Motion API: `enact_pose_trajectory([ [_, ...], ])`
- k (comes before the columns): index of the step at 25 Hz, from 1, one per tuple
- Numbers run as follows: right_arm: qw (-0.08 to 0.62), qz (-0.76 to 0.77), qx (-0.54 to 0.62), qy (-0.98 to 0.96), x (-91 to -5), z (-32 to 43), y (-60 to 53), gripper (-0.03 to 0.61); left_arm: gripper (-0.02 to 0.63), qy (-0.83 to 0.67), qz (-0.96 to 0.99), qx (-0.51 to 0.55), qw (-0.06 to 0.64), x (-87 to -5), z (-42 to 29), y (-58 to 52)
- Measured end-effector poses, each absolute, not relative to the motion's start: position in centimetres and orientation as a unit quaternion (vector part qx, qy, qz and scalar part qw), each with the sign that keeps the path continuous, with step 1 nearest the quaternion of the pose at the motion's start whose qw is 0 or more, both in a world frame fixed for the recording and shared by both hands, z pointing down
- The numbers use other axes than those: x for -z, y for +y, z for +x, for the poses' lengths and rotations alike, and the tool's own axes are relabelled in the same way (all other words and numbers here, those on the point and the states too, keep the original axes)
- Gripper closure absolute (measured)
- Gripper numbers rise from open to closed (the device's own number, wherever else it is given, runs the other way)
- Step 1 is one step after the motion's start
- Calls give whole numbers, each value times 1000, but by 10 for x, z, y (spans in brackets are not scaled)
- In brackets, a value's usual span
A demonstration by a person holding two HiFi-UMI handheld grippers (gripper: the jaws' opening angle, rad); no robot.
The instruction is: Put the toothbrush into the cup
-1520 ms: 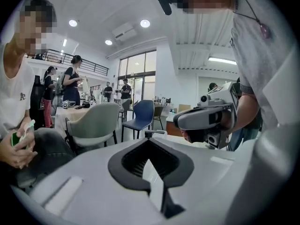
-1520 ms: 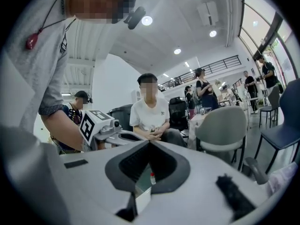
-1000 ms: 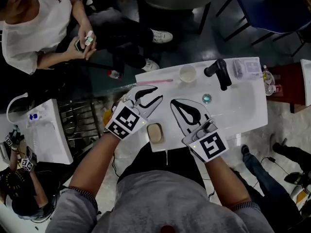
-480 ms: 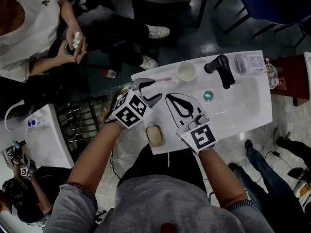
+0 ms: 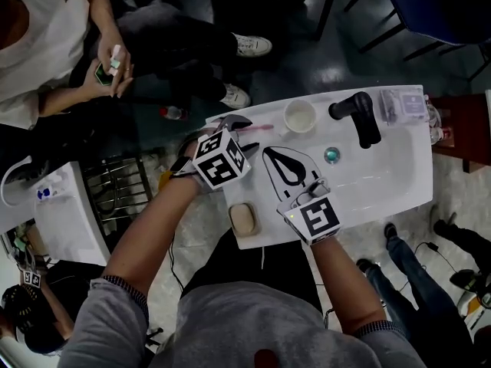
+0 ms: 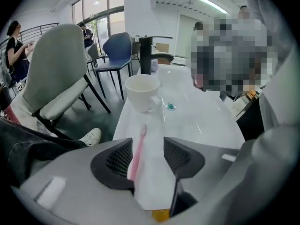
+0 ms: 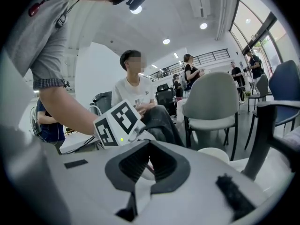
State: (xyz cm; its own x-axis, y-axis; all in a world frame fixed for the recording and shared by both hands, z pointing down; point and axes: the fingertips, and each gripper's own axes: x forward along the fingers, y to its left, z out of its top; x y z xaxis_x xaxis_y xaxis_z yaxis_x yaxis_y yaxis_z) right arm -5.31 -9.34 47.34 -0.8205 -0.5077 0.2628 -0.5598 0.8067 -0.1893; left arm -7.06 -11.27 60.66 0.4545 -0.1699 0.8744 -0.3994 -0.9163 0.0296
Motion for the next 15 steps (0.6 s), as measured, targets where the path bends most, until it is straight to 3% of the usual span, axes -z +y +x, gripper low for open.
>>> enact_pose_trajectory([
  [15,110,273,-131,-947,-484,-60,-102,566,419,-101,827,-536,138,-636,-68,-117],
])
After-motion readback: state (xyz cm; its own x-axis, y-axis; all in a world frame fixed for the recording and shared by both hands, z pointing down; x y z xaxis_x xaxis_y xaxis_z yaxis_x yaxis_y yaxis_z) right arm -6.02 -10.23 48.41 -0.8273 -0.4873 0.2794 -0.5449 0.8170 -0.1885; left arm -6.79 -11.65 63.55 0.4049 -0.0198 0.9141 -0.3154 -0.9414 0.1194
